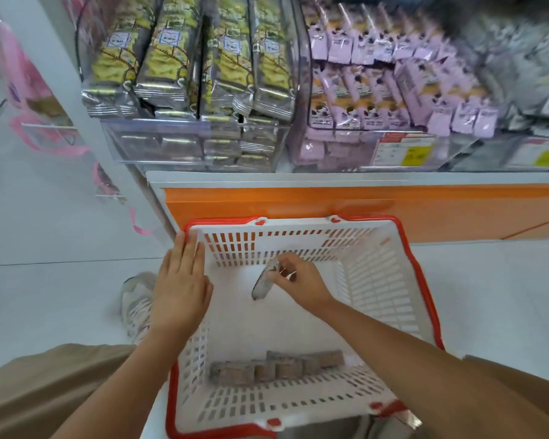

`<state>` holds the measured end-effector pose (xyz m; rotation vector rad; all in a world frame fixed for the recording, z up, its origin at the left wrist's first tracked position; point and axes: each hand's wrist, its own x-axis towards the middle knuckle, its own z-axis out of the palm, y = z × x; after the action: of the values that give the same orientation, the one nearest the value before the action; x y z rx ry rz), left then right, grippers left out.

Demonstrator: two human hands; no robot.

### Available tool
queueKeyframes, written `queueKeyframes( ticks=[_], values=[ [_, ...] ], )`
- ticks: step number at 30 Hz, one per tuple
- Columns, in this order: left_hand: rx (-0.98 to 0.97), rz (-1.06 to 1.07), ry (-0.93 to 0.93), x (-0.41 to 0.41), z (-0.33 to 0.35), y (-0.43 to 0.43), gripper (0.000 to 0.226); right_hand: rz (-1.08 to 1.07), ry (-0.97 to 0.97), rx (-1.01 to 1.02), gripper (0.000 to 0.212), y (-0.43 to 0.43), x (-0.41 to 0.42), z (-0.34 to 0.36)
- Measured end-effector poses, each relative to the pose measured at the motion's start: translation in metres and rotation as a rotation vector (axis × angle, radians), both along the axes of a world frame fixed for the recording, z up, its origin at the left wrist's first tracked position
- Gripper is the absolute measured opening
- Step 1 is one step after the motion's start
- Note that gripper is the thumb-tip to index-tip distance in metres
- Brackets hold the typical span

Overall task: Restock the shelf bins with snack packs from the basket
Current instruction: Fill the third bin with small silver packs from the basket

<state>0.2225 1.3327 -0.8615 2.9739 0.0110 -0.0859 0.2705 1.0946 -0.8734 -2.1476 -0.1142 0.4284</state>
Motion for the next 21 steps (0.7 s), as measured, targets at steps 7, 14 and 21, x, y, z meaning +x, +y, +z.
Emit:
queueKeyframes(
  ticks=[7,14,21],
  values=[
    [-0.389,-0.037,0.037,0.010,0.035,-0.044,0.048,-0.036,-0.041,0.177,0.022,-0.033,-0.009,0.074],
    [-1.284,-0.114,0.292,0.016,0.112,-0.143,0.027,-0.165,-0.286,0.330,0.038,-0.067,-0.014,0.148],
    [-1.388,-0.057,0.217,0.026,0.159,-0.186,0.027,-0.064,-0.413,0.115,0.043,-0.124,-0.029,0.187]
  ],
)
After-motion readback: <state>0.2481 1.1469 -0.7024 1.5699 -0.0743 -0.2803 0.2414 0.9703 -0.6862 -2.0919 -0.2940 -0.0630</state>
